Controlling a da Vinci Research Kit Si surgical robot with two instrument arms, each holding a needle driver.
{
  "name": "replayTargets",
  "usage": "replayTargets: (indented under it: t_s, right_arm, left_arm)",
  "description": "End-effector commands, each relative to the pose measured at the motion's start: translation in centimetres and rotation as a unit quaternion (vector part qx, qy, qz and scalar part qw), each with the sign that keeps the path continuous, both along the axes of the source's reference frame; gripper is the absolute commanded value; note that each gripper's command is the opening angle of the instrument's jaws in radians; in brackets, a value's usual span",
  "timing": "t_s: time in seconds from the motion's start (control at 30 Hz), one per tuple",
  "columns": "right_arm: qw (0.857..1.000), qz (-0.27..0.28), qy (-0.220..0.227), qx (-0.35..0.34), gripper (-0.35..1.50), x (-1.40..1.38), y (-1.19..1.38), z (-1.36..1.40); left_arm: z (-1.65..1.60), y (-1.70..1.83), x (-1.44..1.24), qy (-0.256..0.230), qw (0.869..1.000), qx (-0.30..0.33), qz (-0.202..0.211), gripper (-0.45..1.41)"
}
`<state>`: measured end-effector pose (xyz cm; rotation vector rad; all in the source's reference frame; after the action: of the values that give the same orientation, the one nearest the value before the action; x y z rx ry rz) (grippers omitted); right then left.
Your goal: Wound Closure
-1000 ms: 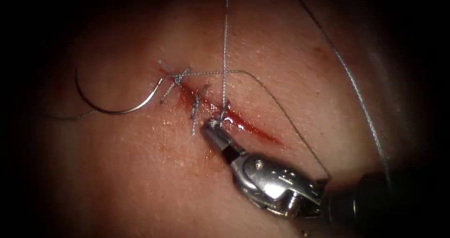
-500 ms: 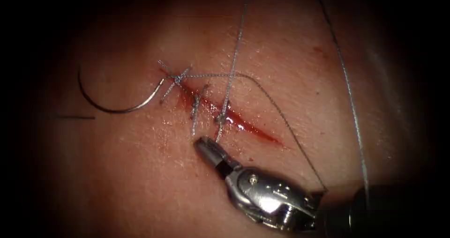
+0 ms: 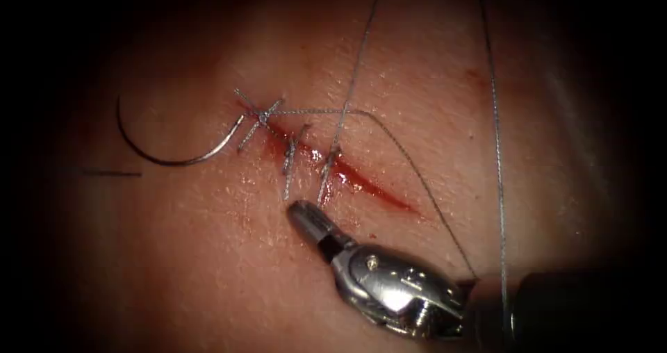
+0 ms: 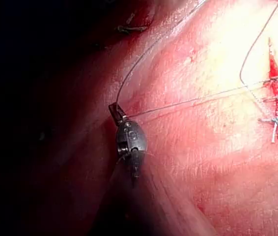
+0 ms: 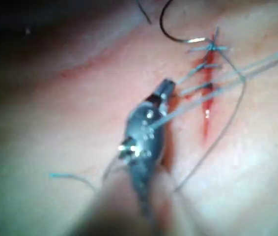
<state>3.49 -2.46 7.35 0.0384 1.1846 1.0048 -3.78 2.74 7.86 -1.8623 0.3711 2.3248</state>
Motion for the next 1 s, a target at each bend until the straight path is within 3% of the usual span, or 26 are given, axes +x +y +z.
replayTargets:
  t_s: [0.03, 0.23, 0.57, 0.87, 1.0]
  right_arm:
    - [1.0, -0.017, 0.005, 0.004, -0.35, 0.08, -0.14, 0.05]
    - [0.999, -0.042, 0.018, 0.005, -0.35, 0.11, -0.18, 0.03]
    - [0.989, -0.079, 0.097, 0.084, -0.35, 0.14, -0.18, 0.04]
    - [0.983, -0.093, 0.117, 0.103, -0.35, 0.21, -0.29, 0.08]
    - [0.985, -0.084, 0.107, 0.108, -0.35, 0.19, -0.22, 0.05]
  left_arm:
    - [0.09, 0.04, -0.09, 0.003, 1.0, -0.002, -0.001, -0.45]
    - [0.22, 0.02, -0.24, 0.017, 1.0, -0.007, -0.005, -0.45]
    - [0.2, 0.06, -0.23, 0.019, 1.0, -0.012, -0.006, -0.45]
    - [0.21, 0.11, -0.27, 0.024, 0.999, -0.025, -0.005, -0.45]
    - [0.21, 0.09, -0.28, 0.025, 0.999, -0.025, -0.007, -0.45]
